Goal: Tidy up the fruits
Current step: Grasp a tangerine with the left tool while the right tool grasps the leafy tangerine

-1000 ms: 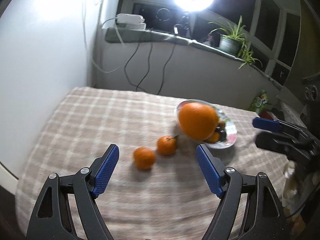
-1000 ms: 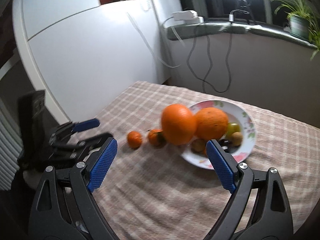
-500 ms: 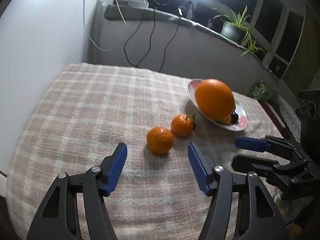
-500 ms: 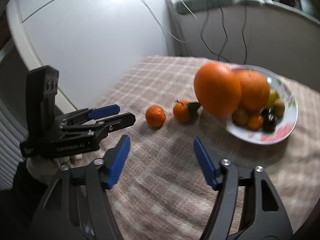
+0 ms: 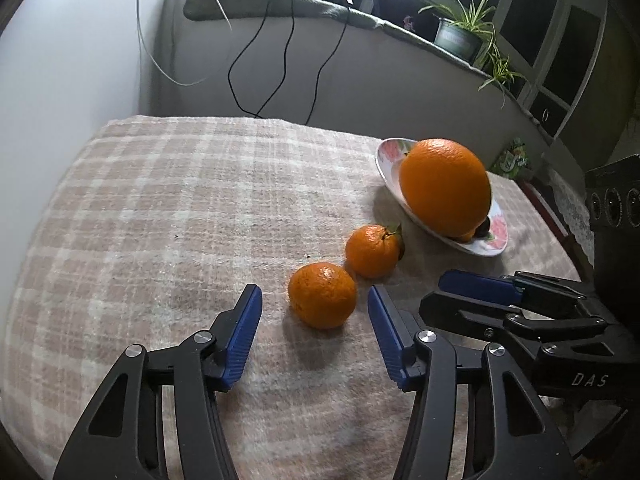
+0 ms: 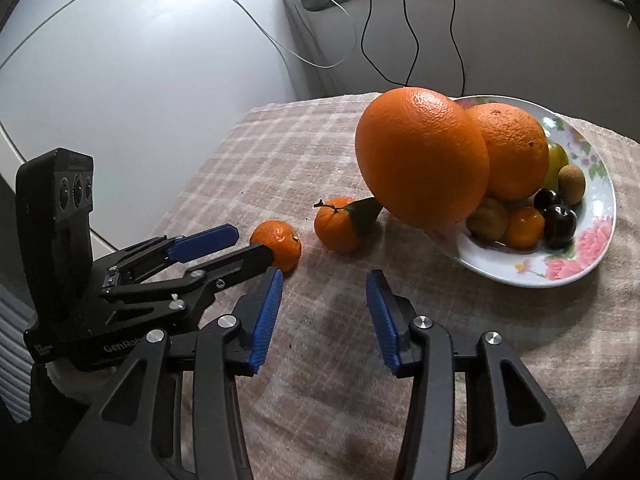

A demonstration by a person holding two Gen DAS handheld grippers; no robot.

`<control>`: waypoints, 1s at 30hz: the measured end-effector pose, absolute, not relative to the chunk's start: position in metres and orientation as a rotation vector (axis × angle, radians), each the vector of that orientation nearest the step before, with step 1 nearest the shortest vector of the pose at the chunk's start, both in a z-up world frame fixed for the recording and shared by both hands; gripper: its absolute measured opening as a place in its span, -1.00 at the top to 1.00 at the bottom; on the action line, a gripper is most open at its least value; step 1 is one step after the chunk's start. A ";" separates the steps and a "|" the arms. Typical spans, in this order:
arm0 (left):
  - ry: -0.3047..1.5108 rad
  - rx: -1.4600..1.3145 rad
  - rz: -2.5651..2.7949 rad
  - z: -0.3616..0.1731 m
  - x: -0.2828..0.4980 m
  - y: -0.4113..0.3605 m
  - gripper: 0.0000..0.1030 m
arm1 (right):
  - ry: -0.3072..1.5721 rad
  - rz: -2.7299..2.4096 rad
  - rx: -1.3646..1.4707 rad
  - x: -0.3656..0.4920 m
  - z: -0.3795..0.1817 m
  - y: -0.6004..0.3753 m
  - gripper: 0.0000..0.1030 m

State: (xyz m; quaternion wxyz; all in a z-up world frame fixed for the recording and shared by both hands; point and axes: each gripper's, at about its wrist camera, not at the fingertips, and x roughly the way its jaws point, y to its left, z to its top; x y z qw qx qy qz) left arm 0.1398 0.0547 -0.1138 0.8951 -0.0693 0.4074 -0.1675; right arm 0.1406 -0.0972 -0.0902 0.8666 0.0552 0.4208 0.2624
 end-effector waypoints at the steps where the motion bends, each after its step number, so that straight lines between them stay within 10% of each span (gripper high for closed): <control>1: 0.848 -0.144 -0.349 -0.115 0.141 0.055 -0.05 | 0.881 0.543 0.115 0.142 -0.091 -0.096 0.12; 10: 0.856 -0.152 -0.402 -0.119 0.149 0.055 0.27 | 0.890 0.505 0.104 0.151 -0.096 -0.090 0.16; 30: 0.833 -0.185 -0.369 -0.119 0.151 0.081 0.28 | 0.849 0.381 -0.046 0.170 -0.102 -0.050 0.16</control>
